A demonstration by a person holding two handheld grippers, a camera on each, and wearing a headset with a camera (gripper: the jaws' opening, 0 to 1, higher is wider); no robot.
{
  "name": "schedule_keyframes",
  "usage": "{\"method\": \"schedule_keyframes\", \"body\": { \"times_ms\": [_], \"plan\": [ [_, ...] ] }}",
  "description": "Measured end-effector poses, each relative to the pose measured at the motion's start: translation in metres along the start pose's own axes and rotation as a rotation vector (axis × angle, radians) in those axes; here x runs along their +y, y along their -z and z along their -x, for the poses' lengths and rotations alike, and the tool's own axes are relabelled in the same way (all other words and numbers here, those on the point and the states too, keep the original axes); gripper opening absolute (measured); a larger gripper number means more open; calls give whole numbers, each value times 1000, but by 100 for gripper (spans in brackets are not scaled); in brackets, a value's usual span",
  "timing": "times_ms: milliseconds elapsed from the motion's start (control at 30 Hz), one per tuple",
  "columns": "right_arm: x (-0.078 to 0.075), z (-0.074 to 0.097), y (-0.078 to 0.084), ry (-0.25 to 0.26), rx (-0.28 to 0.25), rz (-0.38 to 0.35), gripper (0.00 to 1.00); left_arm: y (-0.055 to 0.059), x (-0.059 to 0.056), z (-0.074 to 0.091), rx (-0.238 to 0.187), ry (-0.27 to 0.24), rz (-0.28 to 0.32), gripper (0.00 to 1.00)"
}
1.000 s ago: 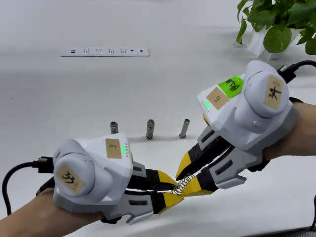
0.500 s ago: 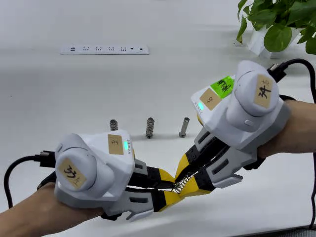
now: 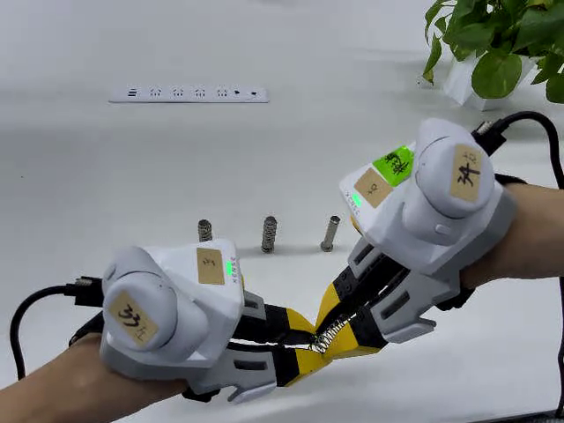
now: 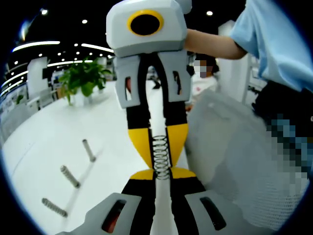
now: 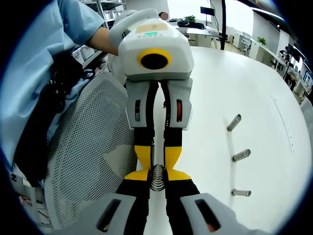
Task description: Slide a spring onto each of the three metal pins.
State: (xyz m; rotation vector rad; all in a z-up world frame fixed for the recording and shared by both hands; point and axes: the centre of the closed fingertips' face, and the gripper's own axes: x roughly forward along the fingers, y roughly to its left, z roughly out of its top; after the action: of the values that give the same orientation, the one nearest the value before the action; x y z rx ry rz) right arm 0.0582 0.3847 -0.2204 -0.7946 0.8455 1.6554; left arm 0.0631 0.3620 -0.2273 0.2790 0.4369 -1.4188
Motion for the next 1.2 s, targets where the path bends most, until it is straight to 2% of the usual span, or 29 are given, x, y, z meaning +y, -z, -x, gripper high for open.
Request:
{"method": "schedule_keyframes", "body": {
  "times_ms": [400, 533, 600, 633, 733, 800, 1000, 1200],
  "plan": [
    [-3, -1, 3, 3, 12, -3, 12, 2, 3, -1, -7, -26, 12, 10],
    [-6, -1, 3, 12, 11, -6, 12, 3, 7, 0, -17, -56, 25, 12],
    [-12, -2, 6, 33, 19, 1, 12, 7, 12, 2, -15, -79, 39, 14],
    [-14, -2, 8, 38, 22, -1, 12, 8, 16, 4, -19, -100, 51, 16],
    [-19, 0, 10, 60, 15, -6, 12, 13, 29, 11, -16, -176, 66, 30],
    [-28, 2, 11, 105, 9, -3, 13, 17, 37, 16, -20, -221, 72, 40],
    [-39, 6, 17, 126, 18, -12, 13, 27, 55, 33, -23, -330, 119, 63],
    [-44, 8, 21, 131, 29, -9, 13, 39, 66, 53, -34, -416, 177, 77]
  ]
}}
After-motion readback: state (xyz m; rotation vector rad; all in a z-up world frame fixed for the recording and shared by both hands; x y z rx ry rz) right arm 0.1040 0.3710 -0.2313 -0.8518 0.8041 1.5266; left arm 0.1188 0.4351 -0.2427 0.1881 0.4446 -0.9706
